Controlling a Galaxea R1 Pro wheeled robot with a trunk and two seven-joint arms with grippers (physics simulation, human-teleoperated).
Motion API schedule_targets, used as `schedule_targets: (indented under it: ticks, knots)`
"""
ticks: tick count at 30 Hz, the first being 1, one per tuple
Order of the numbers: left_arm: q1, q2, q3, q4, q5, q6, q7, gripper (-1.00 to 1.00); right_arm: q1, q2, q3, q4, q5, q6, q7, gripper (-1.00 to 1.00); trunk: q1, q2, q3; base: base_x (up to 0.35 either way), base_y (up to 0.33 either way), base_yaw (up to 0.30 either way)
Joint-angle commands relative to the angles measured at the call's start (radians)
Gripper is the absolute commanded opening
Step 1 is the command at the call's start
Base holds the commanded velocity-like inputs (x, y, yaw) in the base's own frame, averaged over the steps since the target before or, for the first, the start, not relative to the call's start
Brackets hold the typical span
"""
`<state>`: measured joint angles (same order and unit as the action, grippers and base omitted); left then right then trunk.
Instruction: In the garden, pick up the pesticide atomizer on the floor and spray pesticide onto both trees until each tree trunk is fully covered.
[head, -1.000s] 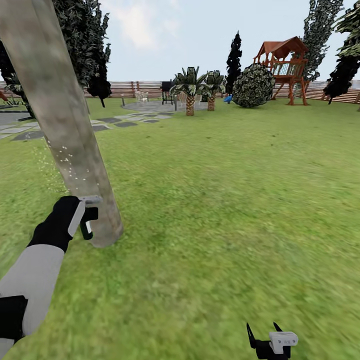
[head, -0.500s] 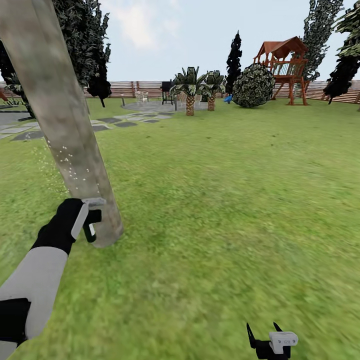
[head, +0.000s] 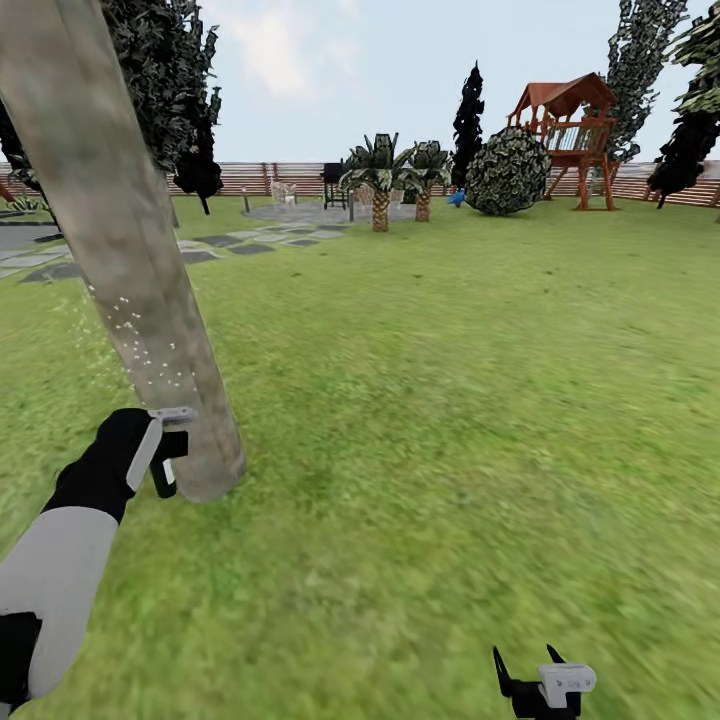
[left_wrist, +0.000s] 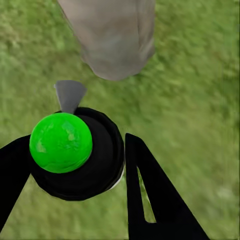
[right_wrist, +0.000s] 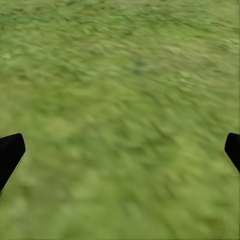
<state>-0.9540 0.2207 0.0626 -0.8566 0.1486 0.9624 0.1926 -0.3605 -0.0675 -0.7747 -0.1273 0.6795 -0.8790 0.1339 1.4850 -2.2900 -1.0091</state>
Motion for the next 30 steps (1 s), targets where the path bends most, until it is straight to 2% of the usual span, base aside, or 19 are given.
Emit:
schedule_targets:
  ticks: [1, 4, 8, 12, 14, 17, 19, 21, 23, 25, 30]
  knots:
    - [0.0, -0.005, 0.0, 0.0, -0.011, 0.001, 0.001, -1.0, 0.0, 0.0, 0.0, 0.0, 0.0, 0.0, 0.0, 1.0, 0.0, 0.0, 0.0, 0.325, 0.078, 0.0]
    - [0.002, -0.004, 0.004, 0.004, -0.019, 0.0, 0.005, -1.0, 0.0, 0.0, 0.0, 0.0, 0.0, 0.0, 0.0, 1.0, 0.0, 0.0, 0.0, 0.131, 0.025, 0.0]
    - [0.04, 0.025, 0.008, 0.004, -0.023, -0.017, 0.008, -1.0, 0.0, 0.0, 0.0, 0.0, 0.0, 0.0, 0.0, 1.0, 0.0, 0.0, 0.0, 0.009, 0.002, 0.0]
    - [0.073, 0.068, 0.009, -0.006, -0.021, -0.041, 0.01, -1.0, 0.0, 0.0, 0.0, 0.0, 0.0, 0.0, 0.0, 1.0, 0.0, 0.0, 0.0, 0.0, 0.0, 0.0]
    - [0.083, 0.074, 0.009, -0.019, -0.021, -0.046, 0.012, -1.0, 0.0, 0.0, 0.0, 0.0, 0.0, 0.0, 0.0, 1.0, 0.0, 0.0, 0.0, 0.0, 0.0, 0.0]
    - [0.137, 0.07, 0.008, -0.024, -0.013, -0.084, 0.012, -1.0, 0.0, 0.0, 0.0, 0.0, 0.0, 0.0, 0.0, 1.0, 0.0, 0.0, 0.0, 0.0, 0.0, 0.0]
    - [0.188, 0.066, 0.008, -0.014, -0.008, -0.217, 0.009, -1.0, 0.0, 0.0, 0.0, 0.0, 0.0, 0.0, 0.0, 1.0, 0.0, 0.0, 0.0, 0.0, 0.0, 0.0]
    - [0.225, 0.061, 0.008, -0.011, -0.006, -0.271, 0.007, -1.0, 0.0, 0.0, 0.0, 0.0, 0.0, 0.0, 0.0, 1.0, 0.0, 0.0, 0.0, 0.0, 0.0, 0.0]
    - [0.252, 0.041, 0.009, -0.006, -0.007, -0.29, 0.002, -1.0, 0.0, 0.0, 0.0, 0.0, 0.0, 0.0, 0.0, 1.0, 0.0, 0.0, 0.0, 0.0, 0.0, 0.0]
    - [0.266, 0.018, 0.009, 0.048, -0.005, -0.309, 0.0, -1.0, 0.0, 0.0, 0.0, 0.0, 0.0, 0.0, 0.0, 1.0, 0.0, 0.0, 0.0, 0.0, 0.0, 0.0]
    - [0.268, 0.007, 0.008, 0.088, -0.006, -0.312, -0.004, -1.0, 0.0, 0.0, 0.0, 0.0, 0.0, 0.0, 0.0, 1.0, 0.0, 0.0, 0.0, 0.0, 0.0, 0.0]
